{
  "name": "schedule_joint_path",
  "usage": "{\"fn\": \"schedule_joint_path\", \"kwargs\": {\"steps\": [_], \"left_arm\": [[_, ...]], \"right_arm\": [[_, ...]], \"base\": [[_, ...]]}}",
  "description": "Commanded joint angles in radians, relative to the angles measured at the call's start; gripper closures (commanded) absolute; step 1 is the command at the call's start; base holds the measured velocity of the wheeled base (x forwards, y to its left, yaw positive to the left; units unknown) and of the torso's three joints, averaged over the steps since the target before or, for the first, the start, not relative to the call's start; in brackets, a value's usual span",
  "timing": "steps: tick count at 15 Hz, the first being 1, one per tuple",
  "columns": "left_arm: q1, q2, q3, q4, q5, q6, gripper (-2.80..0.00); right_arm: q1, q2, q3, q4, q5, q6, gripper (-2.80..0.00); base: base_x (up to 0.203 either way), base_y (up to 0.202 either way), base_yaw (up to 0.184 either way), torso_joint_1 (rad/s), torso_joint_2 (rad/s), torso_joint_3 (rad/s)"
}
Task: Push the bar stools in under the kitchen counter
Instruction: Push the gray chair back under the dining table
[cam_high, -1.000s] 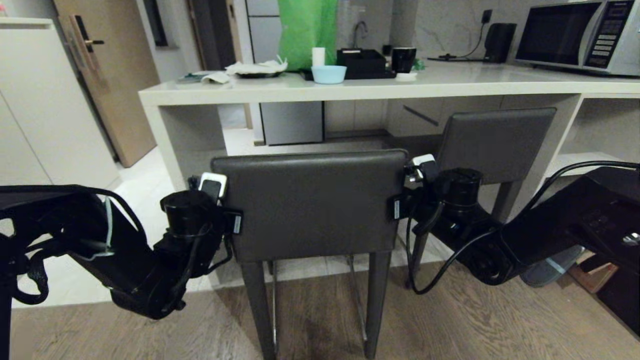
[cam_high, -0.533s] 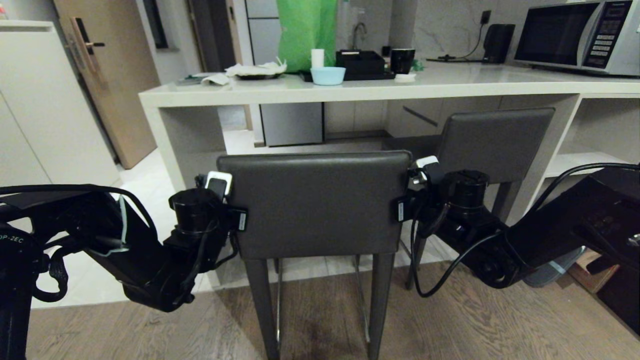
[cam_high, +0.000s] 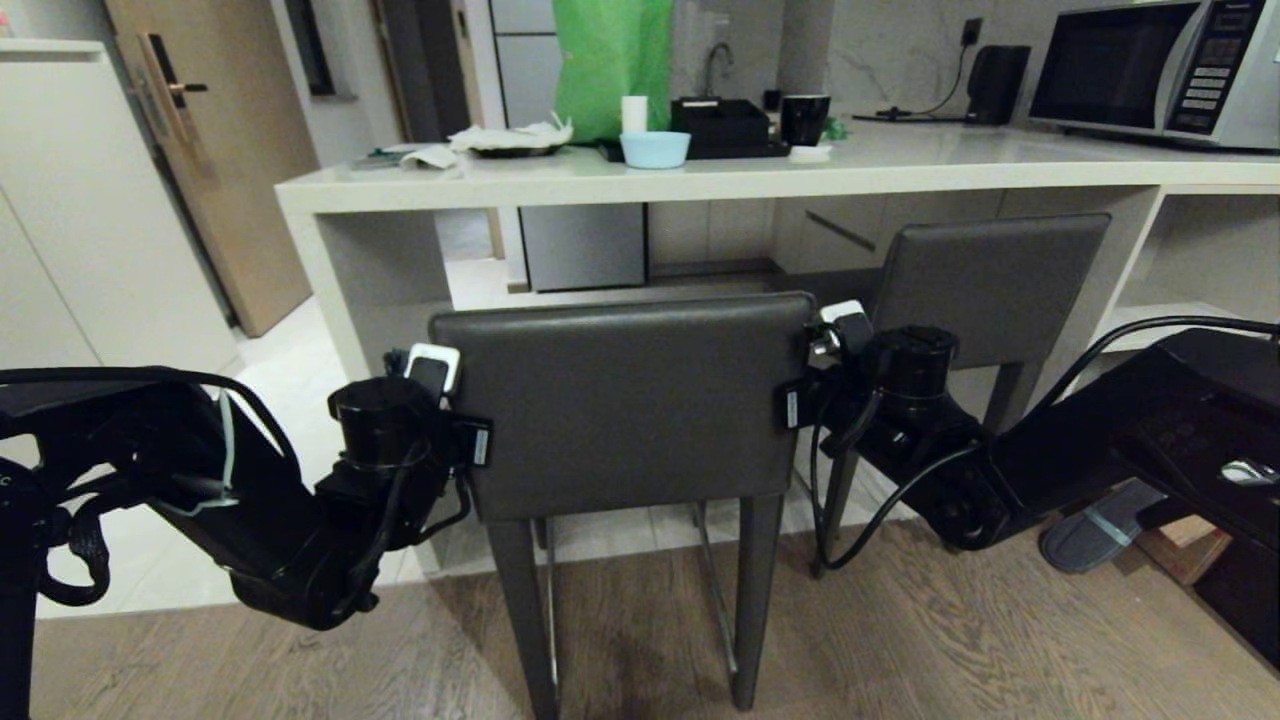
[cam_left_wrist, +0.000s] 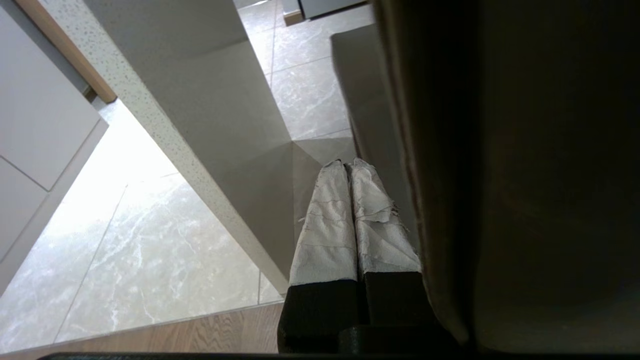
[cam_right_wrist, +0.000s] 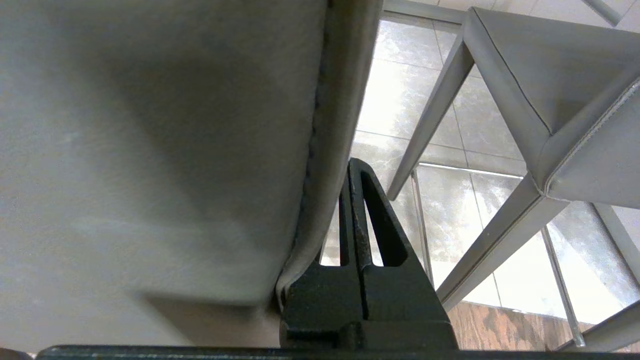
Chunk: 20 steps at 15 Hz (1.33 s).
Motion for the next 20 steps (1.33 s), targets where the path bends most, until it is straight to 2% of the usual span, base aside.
{"fn": "schedule_joint_path", "kwargs": {"steps": [1,4,6,15,20], "left_arm": [[-0.015,-0.027,0.004,-0.014,0.001,-0.001,0.0],[-0.013,-0.035,0.017,-0.011,0.001,0.0,0.0],[-0.013,-0.035,0.019,-0.012,0.001,0.0,0.0],[-0.012,-0.033,0.024,-0.012,0.002,0.002,0.0],[-0.009,-0.032,0.025,-0.012,0.003,0.002,0.0]], "right_arm": [[0.009,0.001,-0.011,-0.005,0.0,-0.001,0.0],[0.013,0.015,-0.019,-0.008,-0.067,-0.002,0.0],[0.013,0.018,-0.037,-0.005,-0.07,-0.002,0.0],[0.018,0.01,-0.026,0.004,-0.072,-0.001,0.0],[0.055,-0.003,0.001,-0.002,-0.086,-0.002,0.0]], "base": [[0.0,0.0,0.0,0.0,0.0,0.0],[0.0,0.0,0.0,0.0,0.0,0.0],[0.058,0.0,0.001,-0.004,0.0,0.003],[0.187,0.0,0.002,0.001,0.0,0.001],[0.187,0.0,0.003,0.002,0.0,0.003]]}}
